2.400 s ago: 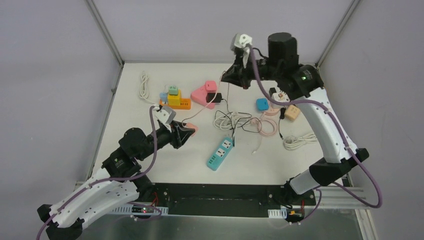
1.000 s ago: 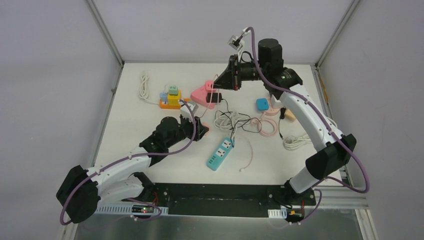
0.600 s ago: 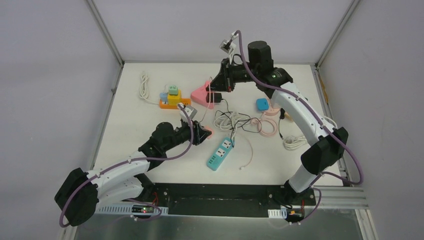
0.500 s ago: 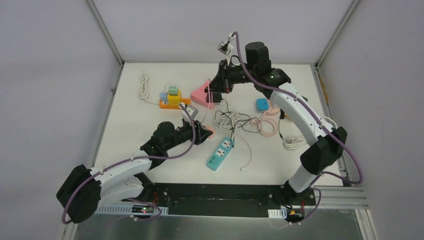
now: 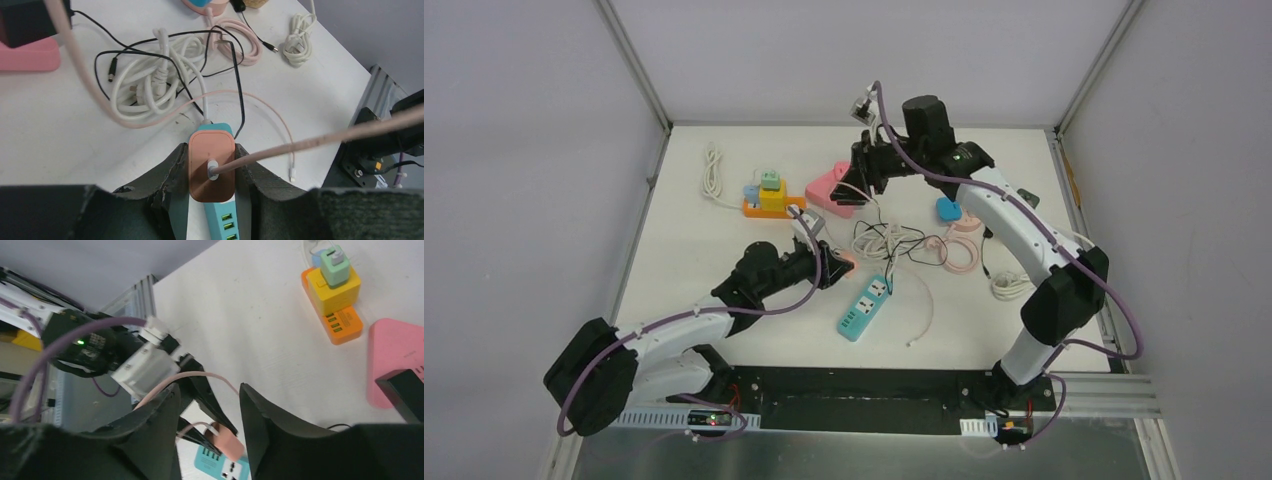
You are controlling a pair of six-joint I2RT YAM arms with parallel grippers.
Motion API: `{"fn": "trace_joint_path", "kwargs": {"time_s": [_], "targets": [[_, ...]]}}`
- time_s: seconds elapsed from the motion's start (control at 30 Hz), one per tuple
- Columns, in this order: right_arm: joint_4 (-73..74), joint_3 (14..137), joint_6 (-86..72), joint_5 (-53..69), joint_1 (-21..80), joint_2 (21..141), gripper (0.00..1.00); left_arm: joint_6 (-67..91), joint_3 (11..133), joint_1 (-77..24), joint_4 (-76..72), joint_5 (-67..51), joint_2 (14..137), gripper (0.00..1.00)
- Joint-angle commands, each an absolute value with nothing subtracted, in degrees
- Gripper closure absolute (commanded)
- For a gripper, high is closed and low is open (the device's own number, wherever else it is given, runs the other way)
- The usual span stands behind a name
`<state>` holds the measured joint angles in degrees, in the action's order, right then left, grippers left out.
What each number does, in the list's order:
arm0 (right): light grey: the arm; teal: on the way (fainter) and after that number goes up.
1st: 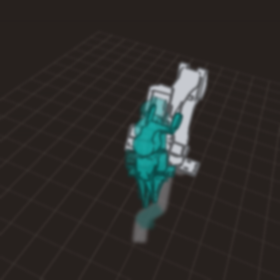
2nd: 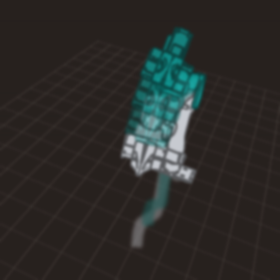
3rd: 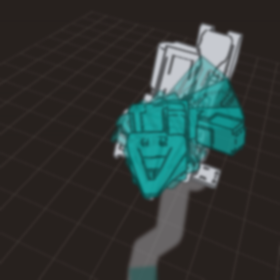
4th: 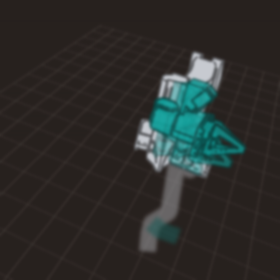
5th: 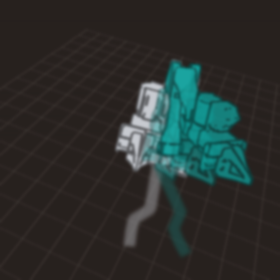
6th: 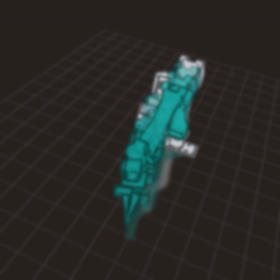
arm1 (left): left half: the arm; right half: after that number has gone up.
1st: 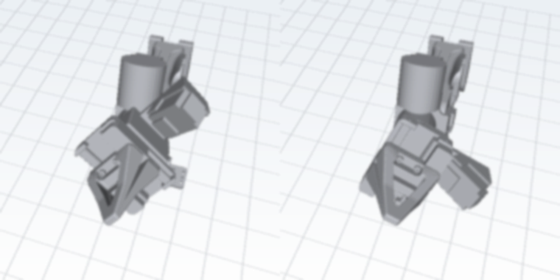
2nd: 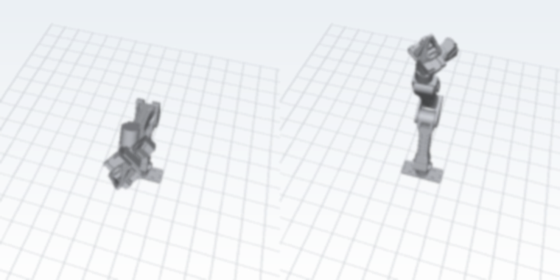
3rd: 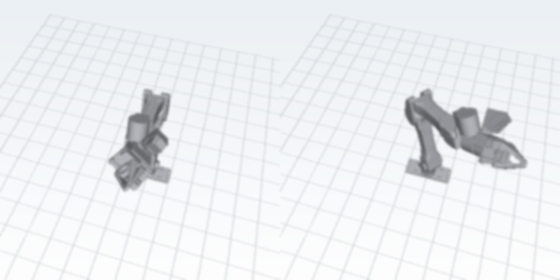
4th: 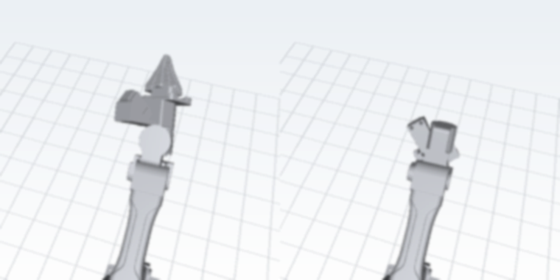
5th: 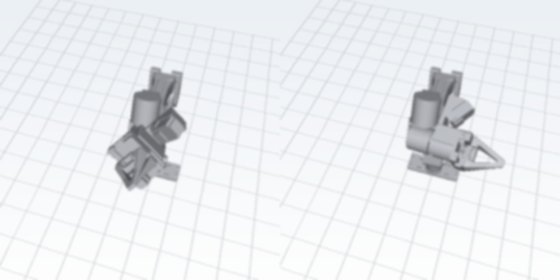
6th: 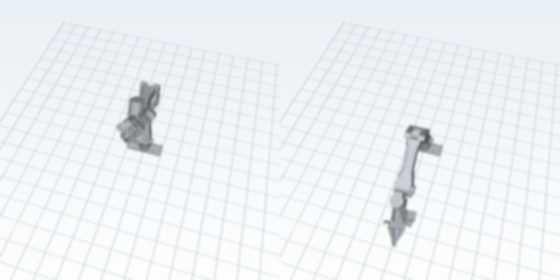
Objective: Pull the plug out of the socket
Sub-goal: Place the plug at the center of the board.
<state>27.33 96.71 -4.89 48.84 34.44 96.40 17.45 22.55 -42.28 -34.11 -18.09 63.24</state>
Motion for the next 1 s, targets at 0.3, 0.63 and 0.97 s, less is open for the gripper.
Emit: {"fn": "trace_joint_path", "kwargs": {"time_s": [0.3, 0.63, 0.97], "targets": [[45.68, 94.28, 19.7, 36.33, 31.47, 98.68, 0.11, 16.9, 21.36, -41.66, -8.87, 3.52, 35.91, 0.91], [49.06, 91.1, 27.37, 35.08, 34.64, 104.97, 0.13, 15.74, 22.59, -41.66, 1.62, 8.03, 25.42, 0.92], [50.01, 93.22, 29.61, 29.66, 41.48, 112.7, 0.23, 13.22, 31.07, -41.66, 9.09, 11.86, 19.44, 0.95]]}}
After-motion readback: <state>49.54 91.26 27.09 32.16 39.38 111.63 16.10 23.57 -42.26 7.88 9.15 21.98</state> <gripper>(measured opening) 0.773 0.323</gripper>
